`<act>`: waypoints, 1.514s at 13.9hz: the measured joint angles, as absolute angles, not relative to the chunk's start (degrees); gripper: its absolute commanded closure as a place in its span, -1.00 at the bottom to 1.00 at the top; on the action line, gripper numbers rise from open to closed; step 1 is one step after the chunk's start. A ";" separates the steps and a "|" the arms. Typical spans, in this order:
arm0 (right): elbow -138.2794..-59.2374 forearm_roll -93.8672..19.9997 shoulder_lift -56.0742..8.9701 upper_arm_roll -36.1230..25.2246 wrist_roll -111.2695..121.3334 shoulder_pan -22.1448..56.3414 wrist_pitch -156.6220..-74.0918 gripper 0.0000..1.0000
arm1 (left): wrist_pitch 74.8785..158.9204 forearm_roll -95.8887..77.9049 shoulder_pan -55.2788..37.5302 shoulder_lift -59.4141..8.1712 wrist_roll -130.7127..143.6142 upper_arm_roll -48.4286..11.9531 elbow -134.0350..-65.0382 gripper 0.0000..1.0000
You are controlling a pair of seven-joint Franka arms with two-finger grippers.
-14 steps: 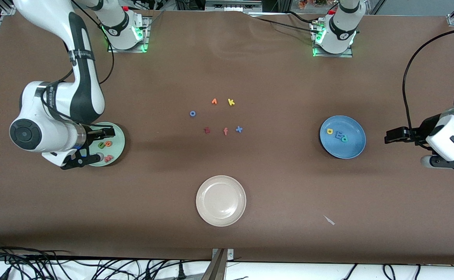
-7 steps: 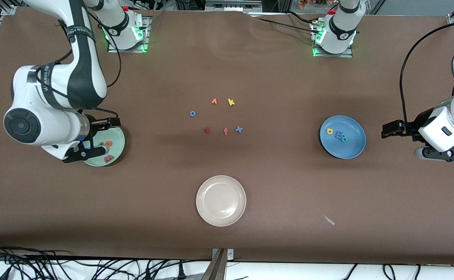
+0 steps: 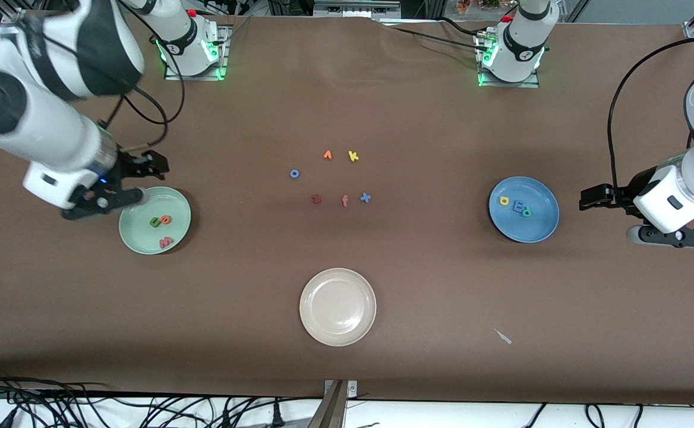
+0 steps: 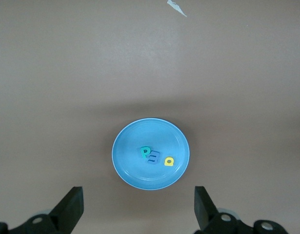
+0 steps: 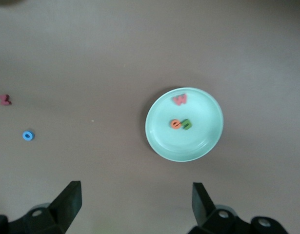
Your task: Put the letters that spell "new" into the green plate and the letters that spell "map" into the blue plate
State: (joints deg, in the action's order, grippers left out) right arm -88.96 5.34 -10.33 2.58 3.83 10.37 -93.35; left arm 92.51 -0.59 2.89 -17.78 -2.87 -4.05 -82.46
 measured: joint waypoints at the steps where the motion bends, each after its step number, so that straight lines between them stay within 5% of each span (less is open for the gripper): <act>1: -90.17 6.66 -7.49 3.95 3.83 8.61 -93.39 -1.00 | 92.52 -0.59 2.89 -17.78 -2.87 -4.05 -82.53 -1.00; 5: -95.73 8.03 0.37 4.91 3.85 5.12 -91.80 -1.00 | 92.52 -0.59 2.88 -17.78 -2.89 -4.15 -82.69 -1.00; 21: -97.35 3.27 -1.28 -3.02 3.04 4.59 -95.34 -1.00 | 92.51 -0.59 2.87 -17.78 -2.92 -4.26 -82.79 -1.00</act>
